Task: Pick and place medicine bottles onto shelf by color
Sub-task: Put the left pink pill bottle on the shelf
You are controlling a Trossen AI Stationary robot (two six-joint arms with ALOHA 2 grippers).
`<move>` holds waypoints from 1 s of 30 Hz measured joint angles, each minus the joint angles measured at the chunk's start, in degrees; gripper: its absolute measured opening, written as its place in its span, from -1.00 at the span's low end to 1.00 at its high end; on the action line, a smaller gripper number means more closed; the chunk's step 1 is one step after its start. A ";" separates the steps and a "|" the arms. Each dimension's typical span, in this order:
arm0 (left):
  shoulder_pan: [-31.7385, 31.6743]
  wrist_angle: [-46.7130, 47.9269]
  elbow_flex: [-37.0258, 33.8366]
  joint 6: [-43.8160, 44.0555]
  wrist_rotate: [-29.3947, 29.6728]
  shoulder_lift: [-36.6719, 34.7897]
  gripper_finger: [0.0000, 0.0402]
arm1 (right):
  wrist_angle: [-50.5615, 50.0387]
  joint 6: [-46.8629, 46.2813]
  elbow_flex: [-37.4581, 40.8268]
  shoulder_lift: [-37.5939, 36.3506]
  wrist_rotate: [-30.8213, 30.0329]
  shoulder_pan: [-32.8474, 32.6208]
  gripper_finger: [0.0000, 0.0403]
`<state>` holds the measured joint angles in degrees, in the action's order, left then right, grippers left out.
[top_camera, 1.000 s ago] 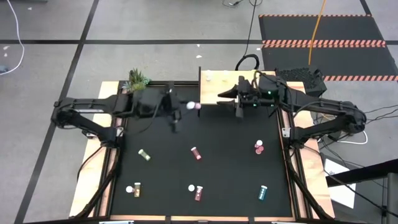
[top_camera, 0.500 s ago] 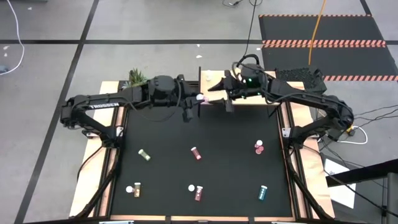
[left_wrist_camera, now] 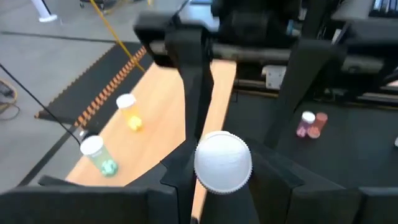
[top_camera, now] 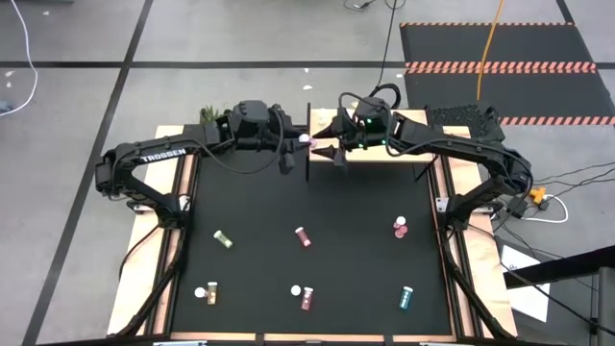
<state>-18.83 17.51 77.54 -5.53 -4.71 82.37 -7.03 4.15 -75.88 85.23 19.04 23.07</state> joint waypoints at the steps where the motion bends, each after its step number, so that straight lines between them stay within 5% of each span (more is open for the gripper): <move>1: 0.04 0.10 0.00 -0.10 -0.01 0.00 -0.38 | 0.38 0.01 0.00 0.00 -0.69 0.00 0.03; 30: 0.59 -1.56 -0.02 2.94 -5.05 1.46 -0.38 | -1.38 2.78 0.04 0.00 0.87 -0.72 -0.31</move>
<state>-18.24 15.94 77.52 -2.59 -9.76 83.83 -8.41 6.93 -75.83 85.23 19.91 22.35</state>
